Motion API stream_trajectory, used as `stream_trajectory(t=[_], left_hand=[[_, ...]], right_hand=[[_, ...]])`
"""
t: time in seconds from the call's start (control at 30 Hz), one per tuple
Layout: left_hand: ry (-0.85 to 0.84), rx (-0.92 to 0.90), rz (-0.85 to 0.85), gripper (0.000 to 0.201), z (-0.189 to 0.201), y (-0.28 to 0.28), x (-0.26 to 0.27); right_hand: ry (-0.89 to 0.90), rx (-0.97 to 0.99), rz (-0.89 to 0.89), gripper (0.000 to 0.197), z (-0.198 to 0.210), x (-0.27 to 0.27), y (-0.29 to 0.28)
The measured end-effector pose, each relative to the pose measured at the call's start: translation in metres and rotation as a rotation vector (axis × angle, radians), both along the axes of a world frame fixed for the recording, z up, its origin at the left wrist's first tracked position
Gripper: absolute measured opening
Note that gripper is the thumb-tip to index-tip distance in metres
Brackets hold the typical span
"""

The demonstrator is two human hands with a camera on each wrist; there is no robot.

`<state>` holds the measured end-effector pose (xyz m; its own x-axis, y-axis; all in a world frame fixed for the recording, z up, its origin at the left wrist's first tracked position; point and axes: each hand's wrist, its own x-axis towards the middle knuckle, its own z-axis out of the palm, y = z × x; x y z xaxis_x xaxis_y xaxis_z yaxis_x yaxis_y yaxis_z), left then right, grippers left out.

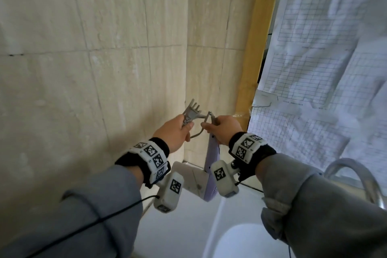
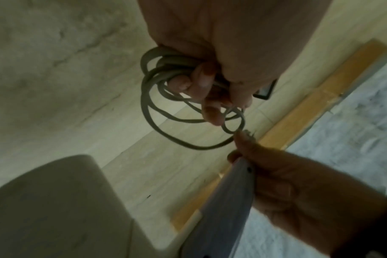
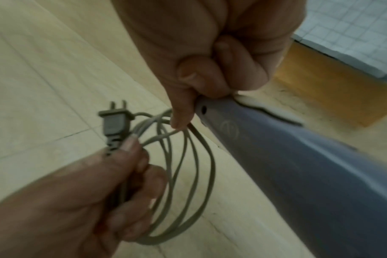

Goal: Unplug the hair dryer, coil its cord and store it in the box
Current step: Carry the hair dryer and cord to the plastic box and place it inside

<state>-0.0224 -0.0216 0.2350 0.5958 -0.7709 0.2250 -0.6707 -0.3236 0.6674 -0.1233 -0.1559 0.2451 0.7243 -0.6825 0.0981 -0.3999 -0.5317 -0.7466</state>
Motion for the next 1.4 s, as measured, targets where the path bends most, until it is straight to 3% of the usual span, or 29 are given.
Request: stream_trajectory(t=[0.17, 0.4, 0.53, 0.7, 0.83, 0.93, 0.97, 1.03, 1.1, 1.13, 1.23, 1.3, 1.4], left_hand=[[0.015, 0.012, 0.001, 0.030, -0.024, -0.015, -0.006], [0.217, -0.210, -0.293, 0.023, -0.023, -0.032, -0.034], [0.327, -0.204, -0.354, 0.024, -0.016, -0.029, -0.042], [0.573, -0.191, -0.309, 0.024, -0.021, -0.027, -0.041], [0.651, -0.257, -0.252, 0.022, -0.017, -0.026, -0.042], [0.658, -0.318, -0.248, 0.020, -0.014, -0.026, -0.041], [0.659, -0.334, -0.252, 0.023, -0.014, -0.025, -0.041], [0.658, -0.361, -0.231, 0.031, -0.014, -0.023, -0.041], [0.675, -0.407, -0.182, 0.024, -0.011, -0.021, -0.041], [0.693, -0.421, -0.168, 0.022, -0.011, -0.021, -0.040], [0.786, -0.455, -0.184, 0.017, -0.007, -0.023, -0.036], [0.858, -0.456, -0.212, 0.028, -0.006, -0.026, -0.035], [0.913, -0.421, -0.262, 0.039, -0.008, -0.031, -0.039]], right_hand=[[0.021, -0.070, 0.005, 0.036, 0.005, -0.006, 0.006], [-0.112, 0.103, -0.057, 0.038, 0.000, -0.011, 0.006], [-0.169, 0.186, -0.018, 0.035, -0.002, -0.013, 0.006], [-0.263, 0.290, 0.069, 0.026, -0.003, -0.021, 0.009], [-0.364, 0.352, 0.111, 0.013, -0.010, -0.023, 0.010], [-0.451, 0.322, 0.066, 0.036, -0.017, -0.025, 0.015], [-0.464, 0.267, 0.019, 0.050, -0.020, -0.025, 0.017], [-0.435, 0.167, -0.092, 0.095, -0.028, -0.025, 0.017], [-0.387, 0.232, -0.117, 0.130, -0.031, -0.026, 0.014], [-0.370, 0.331, -0.084, 0.134, -0.031, -0.028, 0.013], [-0.347, 0.699, 0.035, 0.109, -0.031, -0.033, 0.010], [-0.319, 0.795, 0.078, 0.094, -0.034, -0.034, 0.004], [-0.360, 0.877, 0.182, 0.029, -0.032, -0.038, 0.003]])
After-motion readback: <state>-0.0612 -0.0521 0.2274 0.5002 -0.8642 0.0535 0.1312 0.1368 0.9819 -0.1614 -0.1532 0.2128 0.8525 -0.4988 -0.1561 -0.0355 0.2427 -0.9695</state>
